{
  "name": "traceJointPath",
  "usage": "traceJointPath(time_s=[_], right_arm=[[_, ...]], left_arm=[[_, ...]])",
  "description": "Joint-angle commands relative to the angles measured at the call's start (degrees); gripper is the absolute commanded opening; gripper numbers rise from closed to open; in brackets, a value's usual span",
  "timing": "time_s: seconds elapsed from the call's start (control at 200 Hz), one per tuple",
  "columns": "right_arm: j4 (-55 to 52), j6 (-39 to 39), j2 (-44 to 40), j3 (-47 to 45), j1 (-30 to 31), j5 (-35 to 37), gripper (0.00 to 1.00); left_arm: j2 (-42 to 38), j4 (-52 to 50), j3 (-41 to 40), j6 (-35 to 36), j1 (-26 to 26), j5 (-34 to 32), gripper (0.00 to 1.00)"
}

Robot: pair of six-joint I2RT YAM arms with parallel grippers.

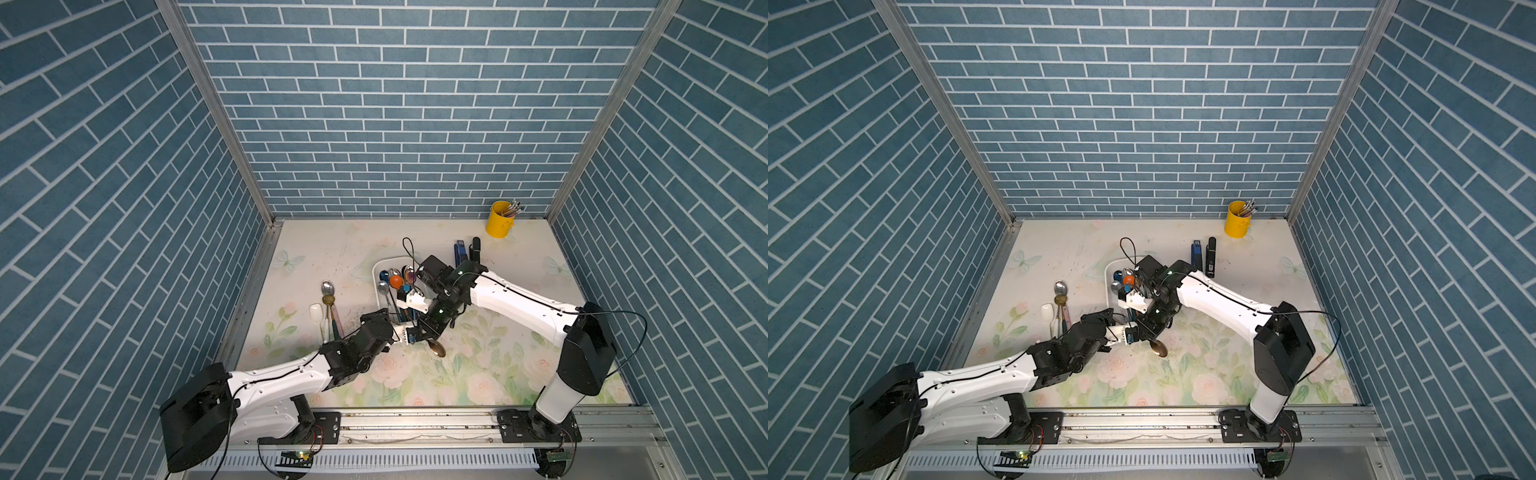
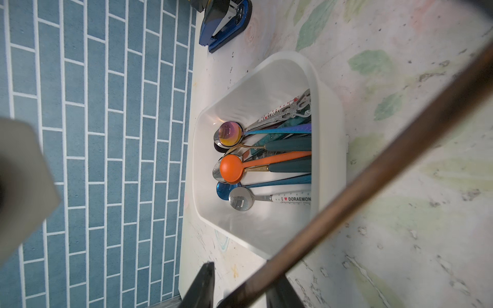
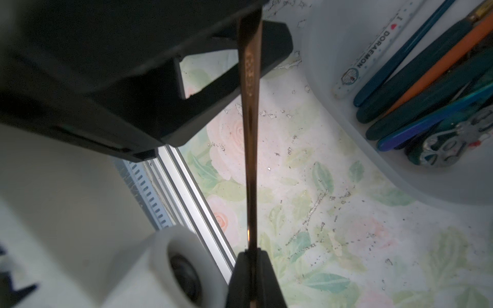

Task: Put the spoon into the storage box
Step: Pick up the spoon from the center of the board.

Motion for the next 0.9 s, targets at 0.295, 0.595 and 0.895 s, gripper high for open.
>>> traceJointPath(time_s=[0.295, 0.595, 0.895], right_arm=[[1.4, -2.6, 0.5, 4.5, 0.5, -0.3, 0.0], [3.0, -1.6, 0.4, 5.7, 0.2, 2.5, 0.15], [7.6, 2.3, -1.9, 6.0, -3.6, 5.2, 0.37]], left_arm=[[0.1, 1.5, -0.4, 15.1, -2.4, 3.8, 0.13], [-1.6, -0.7, 0.1, 12.5, -2.7, 3.2, 0.0], [-3.4, -7.2, 1.7, 5.1, -2.7, 5.0, 0.0]])
